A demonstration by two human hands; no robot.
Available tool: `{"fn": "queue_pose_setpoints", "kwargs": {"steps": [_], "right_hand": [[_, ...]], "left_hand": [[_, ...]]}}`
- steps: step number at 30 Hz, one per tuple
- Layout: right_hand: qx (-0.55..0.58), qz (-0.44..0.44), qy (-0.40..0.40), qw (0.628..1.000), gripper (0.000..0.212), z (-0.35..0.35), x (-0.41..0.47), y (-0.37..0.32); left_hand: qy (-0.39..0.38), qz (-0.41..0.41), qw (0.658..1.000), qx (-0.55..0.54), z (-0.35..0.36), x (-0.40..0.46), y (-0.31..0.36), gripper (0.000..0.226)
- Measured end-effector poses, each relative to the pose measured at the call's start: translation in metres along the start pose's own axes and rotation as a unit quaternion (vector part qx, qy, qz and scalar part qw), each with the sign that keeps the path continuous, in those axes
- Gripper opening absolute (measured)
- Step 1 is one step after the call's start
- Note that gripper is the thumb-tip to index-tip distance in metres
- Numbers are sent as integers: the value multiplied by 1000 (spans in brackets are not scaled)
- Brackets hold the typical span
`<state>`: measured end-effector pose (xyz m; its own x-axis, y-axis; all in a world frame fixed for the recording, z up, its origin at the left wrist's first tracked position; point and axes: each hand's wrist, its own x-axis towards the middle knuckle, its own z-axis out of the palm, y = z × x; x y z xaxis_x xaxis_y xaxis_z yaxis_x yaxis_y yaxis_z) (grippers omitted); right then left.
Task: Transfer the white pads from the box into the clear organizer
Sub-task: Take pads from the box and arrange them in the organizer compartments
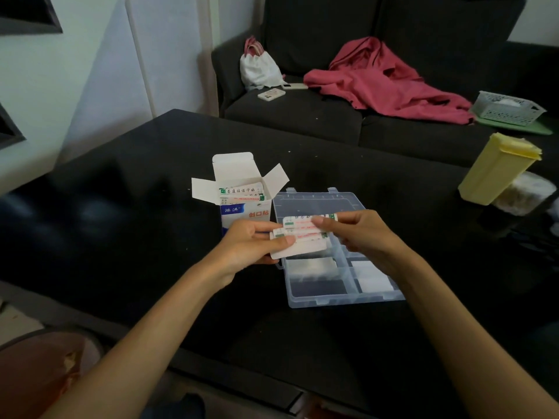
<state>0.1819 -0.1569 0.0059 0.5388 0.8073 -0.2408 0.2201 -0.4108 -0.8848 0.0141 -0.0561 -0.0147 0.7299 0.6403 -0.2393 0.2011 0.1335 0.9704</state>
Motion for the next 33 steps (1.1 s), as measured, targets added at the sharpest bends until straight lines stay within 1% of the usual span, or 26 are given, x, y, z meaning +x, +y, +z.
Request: {"fn": "queue_pose_setpoints", "kwargs": {"steps": [2, 5, 7, 9, 11, 12, 15, 18, 21, 22, 23, 24, 25, 26, 27, 28, 29, 31, 33], "right_hand": [[15, -21, 10, 1000, 21, -7, -1, 3], [35, -79, 46, 995, 17, -22, 2, 4], [-6, -125, 46, 991, 7, -28, 8, 4], [-105, -173, -6, 979, 9, -29, 19, 8], [-219, -210, -65, 951, 14, -28, 31, 14], [-268, -224, -80, 934, 16, -28, 36, 16], [-397, -257, -66, 879, 21, -24, 45, 23], [-460, -263, -55, 846, 27, -18, 46, 27], [-508, -247, -66, 822, 42, -13, 43, 27], [-506, -243, -66, 825, 45, -12, 41, 26], [-476, -239, -61, 844, 46, -11, 40, 24], [-407, -229, -51, 883, 45, -10, 38, 20], [-298, -211, -37, 930, 40, -9, 34, 15], [-174, -185, -28, 967, 31, -7, 30, 6], [-69, -146, -29, 986, 23, -6, 25, -3], [-19, -110, -43, 993, 22, -5, 21, -10], [-23, -90, -63, 994, 24, -3, 17, -16], [-80, -99, -88, 988, 17, 1, 13, -19], [-92, -105, -90, 986, 10, 0, 12, -18]], "left_hand": [[17, 2, 1000, -2, -3, -1, 2, 22], [72, -1, 997, -19, -11, -1, 5, 22], [101, 4, 995, -25, -17, -3, 7, 26], [112, 7, 993, -28, -21, -4, 7, 30], [118, 5, 992, -33, -22, -5, 8, 31], [121, 4, 992, -34, -23, -5, 8, 30], [123, 2, 992, -40, -24, -5, 10, 29], [118, 0, 992, -42, -24, -5, 11, 30], [112, 0, 993, -48, -24, -5, 11, 28], [109, 1, 993, -50, -24, -5, 11, 27], [105, 3, 993, -50, -24, -5, 10, 25], [102, 5, 994, -48, -23, -5, 9, 24], [97, 8, 994, -43, -22, -4, 8, 23], [89, 12, 995, -37, -21, -5, 7, 23], [79, 16, 996, -27, -19, -5, 5, 22], [70, 19, 997, -18, -17, -5, 4, 21], [60, 23, 998, -12, -14, -4, 3, 18], [46, 27, 999, -10, -9, -4, 3, 14], [38, 24, 999, -11, -7, -4, 4, 15]]}}
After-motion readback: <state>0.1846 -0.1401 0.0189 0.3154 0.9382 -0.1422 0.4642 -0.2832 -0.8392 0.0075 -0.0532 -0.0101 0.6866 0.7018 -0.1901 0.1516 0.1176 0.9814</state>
